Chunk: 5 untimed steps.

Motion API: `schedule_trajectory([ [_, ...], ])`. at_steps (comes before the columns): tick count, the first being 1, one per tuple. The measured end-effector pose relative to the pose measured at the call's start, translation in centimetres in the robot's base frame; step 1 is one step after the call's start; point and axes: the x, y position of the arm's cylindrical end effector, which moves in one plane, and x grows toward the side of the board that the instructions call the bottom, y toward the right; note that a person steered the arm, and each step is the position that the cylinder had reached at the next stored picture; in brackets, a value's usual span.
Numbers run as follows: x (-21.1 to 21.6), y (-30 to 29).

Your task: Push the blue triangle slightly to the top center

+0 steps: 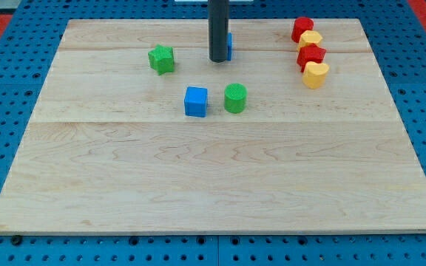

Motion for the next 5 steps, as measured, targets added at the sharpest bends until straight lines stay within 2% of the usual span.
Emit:
schedule_trajectory([
  [5, -3.4, 0.4],
])
